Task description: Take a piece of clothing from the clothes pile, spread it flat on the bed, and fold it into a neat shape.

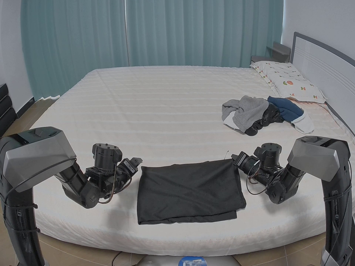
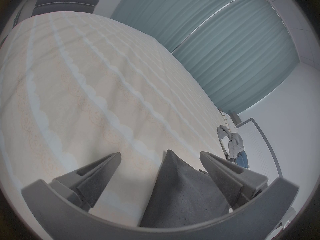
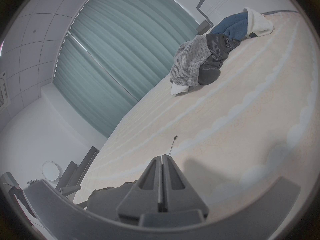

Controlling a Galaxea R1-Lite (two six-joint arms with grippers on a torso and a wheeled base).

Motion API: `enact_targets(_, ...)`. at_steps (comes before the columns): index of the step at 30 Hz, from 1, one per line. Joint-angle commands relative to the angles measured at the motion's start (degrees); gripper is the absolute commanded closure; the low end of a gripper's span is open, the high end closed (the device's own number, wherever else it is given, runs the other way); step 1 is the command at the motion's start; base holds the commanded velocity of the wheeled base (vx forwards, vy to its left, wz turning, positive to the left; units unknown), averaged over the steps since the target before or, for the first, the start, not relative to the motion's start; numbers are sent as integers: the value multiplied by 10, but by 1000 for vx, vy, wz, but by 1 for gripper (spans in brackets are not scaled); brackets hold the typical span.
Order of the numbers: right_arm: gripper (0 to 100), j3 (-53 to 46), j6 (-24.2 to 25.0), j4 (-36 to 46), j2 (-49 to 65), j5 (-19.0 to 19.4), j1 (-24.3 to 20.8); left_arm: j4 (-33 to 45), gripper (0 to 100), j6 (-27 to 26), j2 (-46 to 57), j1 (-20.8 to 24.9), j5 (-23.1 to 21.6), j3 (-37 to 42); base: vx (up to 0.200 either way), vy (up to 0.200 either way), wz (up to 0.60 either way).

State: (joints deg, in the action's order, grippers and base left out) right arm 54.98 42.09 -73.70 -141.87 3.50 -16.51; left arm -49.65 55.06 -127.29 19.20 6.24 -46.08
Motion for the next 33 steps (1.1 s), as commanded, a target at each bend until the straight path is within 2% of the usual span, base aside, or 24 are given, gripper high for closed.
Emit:
enact_targets(1, 0, -1, -1, 1, -1, 0, 1, -1, 0, 0, 6, 1, -1, 6, 0, 0, 0)
enact_targets(6, 0, -17, 0, -10, 5, -1, -4, -2, 0, -1, 12, 1, -5, 17, 0, 0, 0)
enact_targets(9, 0, -69, -1, -24, 43, -16, -2, -2, 0, 0, 18, 0, -17, 27, 0, 0, 0)
enact_targets(12, 0, -145, 2, -28, 94, -15, 8, -1, 0, -7, 30, 2, -54, 49, 0, 0, 0)
enact_targets(16, 0, -236, 11, -28, 150, -15, 13, -1, 0, -31, 55, 3, -128, 75, 0, 0, 0)
enact_targets(20, 0, -306, 35, -33, 194, -12, 13, 4, 0, -86, 50, 12, -167, 77, 0, 0, 0)
enact_targets(23, 0, -322, 46, -35, 202, -1, 11, 4, 0, -128, 32, 15, -172, 69, 0, 0, 0)
enact_targets(33, 0, -332, 48, -35, 202, 2, 6, 6, 0, -135, 13, 44, -164, 65, 0, 0, 0)
